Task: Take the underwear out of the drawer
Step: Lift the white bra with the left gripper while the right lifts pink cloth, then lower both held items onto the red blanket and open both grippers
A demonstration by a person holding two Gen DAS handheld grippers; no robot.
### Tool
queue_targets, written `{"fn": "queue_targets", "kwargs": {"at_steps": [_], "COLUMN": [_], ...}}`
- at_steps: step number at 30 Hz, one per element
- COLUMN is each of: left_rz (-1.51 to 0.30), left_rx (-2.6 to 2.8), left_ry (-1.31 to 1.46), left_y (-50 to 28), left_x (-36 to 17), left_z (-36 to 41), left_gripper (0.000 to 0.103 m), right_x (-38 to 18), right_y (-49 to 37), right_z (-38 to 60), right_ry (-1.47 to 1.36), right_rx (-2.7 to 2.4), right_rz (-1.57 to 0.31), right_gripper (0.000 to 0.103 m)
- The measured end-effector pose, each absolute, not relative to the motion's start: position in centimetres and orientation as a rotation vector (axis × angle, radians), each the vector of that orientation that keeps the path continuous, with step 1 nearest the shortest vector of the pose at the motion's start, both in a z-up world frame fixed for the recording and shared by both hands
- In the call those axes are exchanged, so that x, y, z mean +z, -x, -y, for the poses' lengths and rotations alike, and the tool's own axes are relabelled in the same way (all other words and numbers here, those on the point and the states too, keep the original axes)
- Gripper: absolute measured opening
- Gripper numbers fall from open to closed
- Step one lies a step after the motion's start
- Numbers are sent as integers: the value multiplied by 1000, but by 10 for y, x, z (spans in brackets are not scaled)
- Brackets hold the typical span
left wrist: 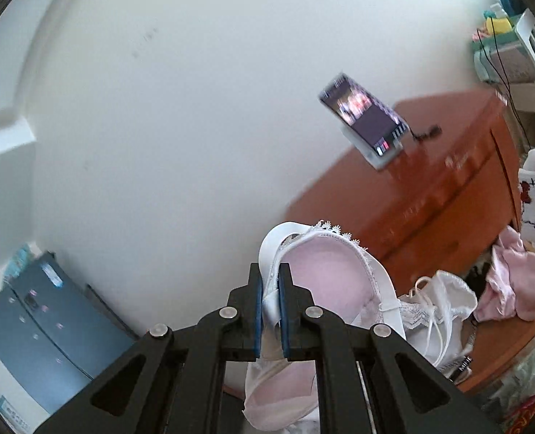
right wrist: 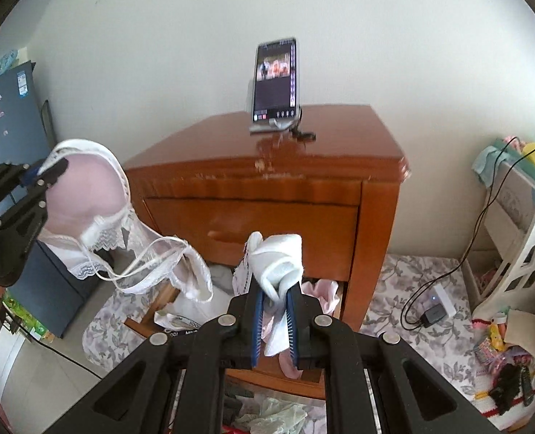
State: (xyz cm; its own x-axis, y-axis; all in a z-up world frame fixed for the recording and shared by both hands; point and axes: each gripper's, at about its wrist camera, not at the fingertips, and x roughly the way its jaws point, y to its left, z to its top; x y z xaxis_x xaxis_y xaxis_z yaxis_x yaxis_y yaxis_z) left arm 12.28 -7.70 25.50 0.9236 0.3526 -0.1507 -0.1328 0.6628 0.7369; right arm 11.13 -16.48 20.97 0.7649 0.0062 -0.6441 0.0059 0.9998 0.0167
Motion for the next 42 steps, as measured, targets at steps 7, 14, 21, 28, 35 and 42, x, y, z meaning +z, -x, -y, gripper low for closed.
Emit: {"fn": "queue_targets", "kwargs": {"at_steps": [7, 14, 21, 28, 35, 42], "left_rz": [-185, -117, -77, -101, -196, -282], "left_rx": [254, 202, 135, 61, -29, -76], "left_ry": [-787, -766, -762, -801, -810, -823], "left_y": [-73, -20, 29, 41, 35, 26], "left_x": [293, 311, 312, 278, 227, 177], "left_z": [92, 105, 116, 135, 143, 142], "left_gripper": [8, 8, 8, 8, 8, 8], "right_x": [240, 263, 278, 259, 217, 175], "right_y": [-82, -44, -8, 7, 2, -7], "right_z": [160, 156, 146, 136, 141, 146], "right_ry": [-11, 15, 44, 87, 84, 87], "right_rx": [-6, -18, -18, -7, -8, -21], "right_rz": [-653, -624, -610, -672, -777, -873], "right_gripper": [12, 12, 12, 12, 12, 12]}}
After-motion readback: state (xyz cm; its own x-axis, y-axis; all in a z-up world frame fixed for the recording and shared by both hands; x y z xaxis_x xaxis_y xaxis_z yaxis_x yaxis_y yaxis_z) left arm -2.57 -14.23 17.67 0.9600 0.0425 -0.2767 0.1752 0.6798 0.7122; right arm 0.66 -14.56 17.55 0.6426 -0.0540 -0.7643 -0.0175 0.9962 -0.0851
